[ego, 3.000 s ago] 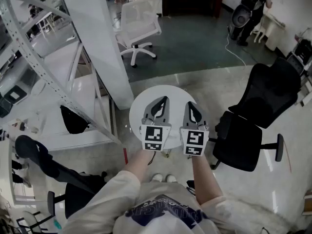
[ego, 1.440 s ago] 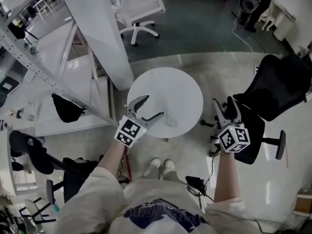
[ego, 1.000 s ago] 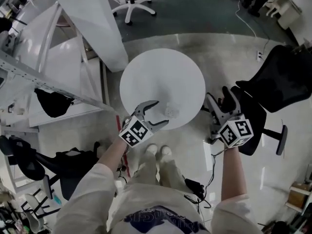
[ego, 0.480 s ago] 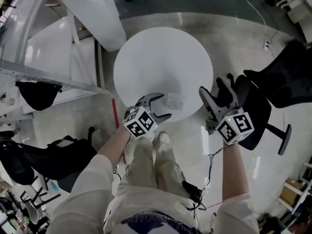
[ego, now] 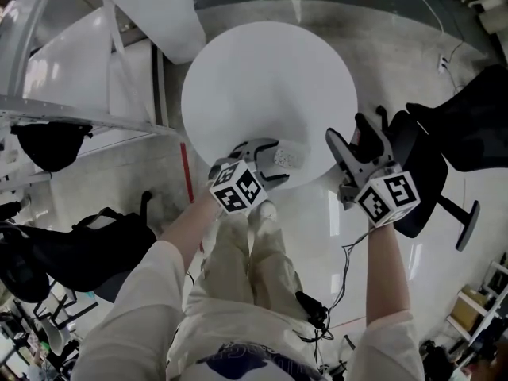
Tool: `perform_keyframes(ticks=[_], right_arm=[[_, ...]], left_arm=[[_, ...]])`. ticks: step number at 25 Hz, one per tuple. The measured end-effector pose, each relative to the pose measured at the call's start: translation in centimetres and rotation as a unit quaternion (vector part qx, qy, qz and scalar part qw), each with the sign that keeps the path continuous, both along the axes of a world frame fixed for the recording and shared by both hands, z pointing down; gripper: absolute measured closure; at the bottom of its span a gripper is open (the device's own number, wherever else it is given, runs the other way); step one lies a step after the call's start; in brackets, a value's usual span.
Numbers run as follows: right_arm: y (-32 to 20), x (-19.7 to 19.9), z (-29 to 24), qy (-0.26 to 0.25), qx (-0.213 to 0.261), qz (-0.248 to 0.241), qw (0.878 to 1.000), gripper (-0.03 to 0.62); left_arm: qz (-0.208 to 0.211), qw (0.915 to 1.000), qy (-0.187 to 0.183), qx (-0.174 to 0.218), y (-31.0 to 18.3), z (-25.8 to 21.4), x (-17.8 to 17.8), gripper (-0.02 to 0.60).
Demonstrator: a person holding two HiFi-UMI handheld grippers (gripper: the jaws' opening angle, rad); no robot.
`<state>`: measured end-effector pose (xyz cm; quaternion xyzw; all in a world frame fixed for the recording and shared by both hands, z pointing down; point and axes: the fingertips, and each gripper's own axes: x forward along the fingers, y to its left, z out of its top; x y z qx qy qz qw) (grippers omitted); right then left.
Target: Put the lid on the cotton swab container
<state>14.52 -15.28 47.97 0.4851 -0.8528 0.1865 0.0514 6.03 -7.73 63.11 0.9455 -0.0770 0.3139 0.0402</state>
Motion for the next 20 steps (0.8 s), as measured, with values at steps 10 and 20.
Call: perform_keyframes(ticks=[10,20], right_arm=[[-0.3,-0.7,1.3,0.013,-0.010,-0.024,1.000,0.260],[-0.1,-3.4,4.3,0.036,-0.070,-0.120,0.990,0.311]], left_arm=[[0.002,0.9998,0.003,0.017,-0.6,0.2,0.6,0.330],[0.005,0.9997,0.004,0.022,-0.7,0.2,0.6,0.333]])
